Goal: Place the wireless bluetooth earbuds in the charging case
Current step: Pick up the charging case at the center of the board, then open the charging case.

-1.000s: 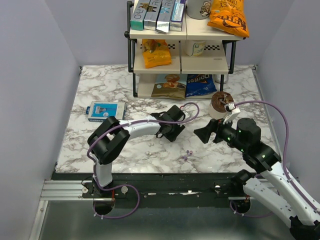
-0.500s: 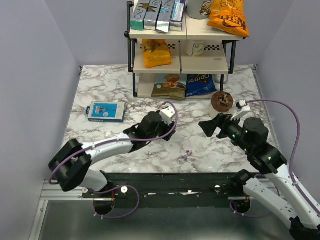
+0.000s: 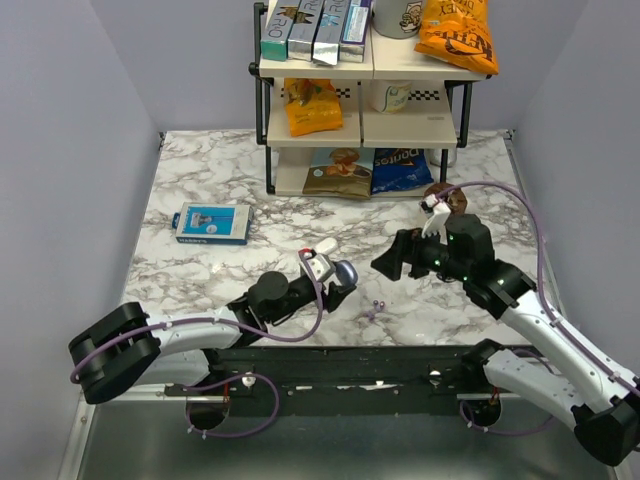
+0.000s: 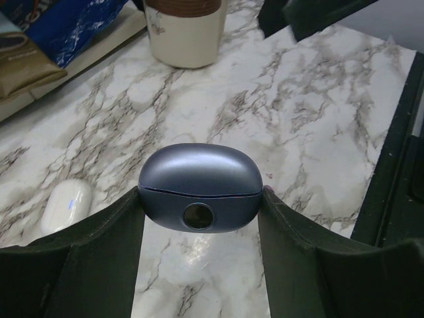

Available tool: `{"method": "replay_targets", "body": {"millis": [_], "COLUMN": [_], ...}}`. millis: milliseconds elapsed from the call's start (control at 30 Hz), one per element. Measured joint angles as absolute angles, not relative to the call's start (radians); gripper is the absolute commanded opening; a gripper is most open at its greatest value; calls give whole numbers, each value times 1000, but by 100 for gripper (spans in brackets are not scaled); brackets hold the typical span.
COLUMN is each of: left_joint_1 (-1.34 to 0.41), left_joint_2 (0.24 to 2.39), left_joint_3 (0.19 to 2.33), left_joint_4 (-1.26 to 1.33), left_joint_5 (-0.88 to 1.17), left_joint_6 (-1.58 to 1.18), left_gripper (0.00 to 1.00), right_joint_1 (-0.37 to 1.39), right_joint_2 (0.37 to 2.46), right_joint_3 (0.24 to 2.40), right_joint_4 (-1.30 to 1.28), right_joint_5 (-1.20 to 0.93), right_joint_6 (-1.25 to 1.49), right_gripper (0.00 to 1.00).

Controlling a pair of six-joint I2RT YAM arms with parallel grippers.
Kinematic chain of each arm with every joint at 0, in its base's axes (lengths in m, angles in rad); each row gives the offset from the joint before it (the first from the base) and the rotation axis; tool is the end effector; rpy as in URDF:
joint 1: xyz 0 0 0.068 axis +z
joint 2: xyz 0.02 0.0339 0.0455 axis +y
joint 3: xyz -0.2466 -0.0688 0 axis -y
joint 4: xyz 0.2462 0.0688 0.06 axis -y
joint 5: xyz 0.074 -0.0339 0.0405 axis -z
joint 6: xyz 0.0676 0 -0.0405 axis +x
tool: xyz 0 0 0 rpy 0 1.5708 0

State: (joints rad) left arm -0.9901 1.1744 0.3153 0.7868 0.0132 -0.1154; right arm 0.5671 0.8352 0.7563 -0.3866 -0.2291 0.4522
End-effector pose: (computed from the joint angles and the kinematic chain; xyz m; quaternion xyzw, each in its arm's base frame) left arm 0.1486 -0.2281 0.1835 0.3142 0.6614 -0.3617 0.5771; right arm 0.1854 0.1363 0.2740 -0.1085 0.8407 0.3393 0.4078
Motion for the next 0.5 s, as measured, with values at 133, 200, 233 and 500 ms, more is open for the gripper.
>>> {"method": "replay_targets", "body": {"millis": [133, 200, 233, 500], "left_joint_1": [-1028, -1037, -1037, -1065], "left_joint_2": [1174, 1174, 1174, 1173], "left_joint_3": [315, 316, 316, 337], "left_joint_4": [832, 836, 836, 809], "left_joint_5": [19, 20, 20, 27], "left_joint_6": [-89, -75, -71, -34], "left_gripper": [0, 0, 0, 0], "right_joint_1": [591, 609, 616, 676], "right_joint_2": [878, 879, 879, 936], "right_joint_3": [756, 756, 756, 772], "right_joint_4": [-382, -378, -371, -342], "right_joint_5": [-283, -297, -303, -330], "right_joint_6": [423, 410, 404, 363], "right_gripper": [94, 94, 94, 91]}}
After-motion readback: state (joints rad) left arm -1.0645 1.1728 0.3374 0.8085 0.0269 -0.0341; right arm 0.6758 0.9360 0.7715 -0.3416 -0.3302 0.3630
